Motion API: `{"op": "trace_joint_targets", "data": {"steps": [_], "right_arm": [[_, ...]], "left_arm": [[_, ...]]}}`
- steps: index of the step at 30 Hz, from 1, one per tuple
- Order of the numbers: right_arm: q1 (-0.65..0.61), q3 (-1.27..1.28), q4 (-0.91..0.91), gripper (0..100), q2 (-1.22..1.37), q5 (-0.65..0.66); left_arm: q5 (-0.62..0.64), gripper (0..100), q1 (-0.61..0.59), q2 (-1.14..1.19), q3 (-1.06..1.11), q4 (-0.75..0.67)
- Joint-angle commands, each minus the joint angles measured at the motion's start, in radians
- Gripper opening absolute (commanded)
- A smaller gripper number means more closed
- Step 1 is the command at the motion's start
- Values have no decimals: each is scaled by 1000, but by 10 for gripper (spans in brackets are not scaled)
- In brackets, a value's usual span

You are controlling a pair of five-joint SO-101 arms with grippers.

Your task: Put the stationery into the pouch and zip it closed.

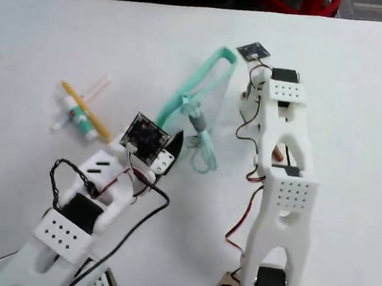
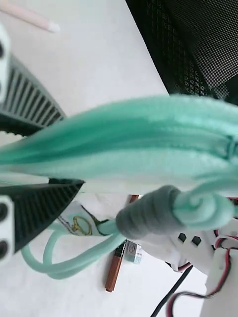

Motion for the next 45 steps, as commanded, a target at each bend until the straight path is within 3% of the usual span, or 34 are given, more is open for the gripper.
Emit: {"op": "trace_joint_targets", "data": {"steps": [1,6,12,15,21,29,38,45], "right_arm": [[5,-44,-13,133,-5,11],[8,-44,-65,8,27,11],[12,-44,-67,19,31,12],[10,-46,16,17,-39,8],[2,-44,203,17,-358,-3],[-27,-35,255,17,-891,-181],[-153,-35,134,17,-1216,-374],[-326,2,-68,17,-1234,-408]], "left_arm": [[11,123,-10,-19,-6,-18],[11,123,-10,-19,-6,-18],[11,126,-12,-15,-5,-25],[11,127,-12,-21,11,-35],[9,128,-12,-21,40,-84],[9,128,-12,-21,40,-83],[9,128,-12,-21,41,-83],[8,128,-35,-21,41,-84]]}}
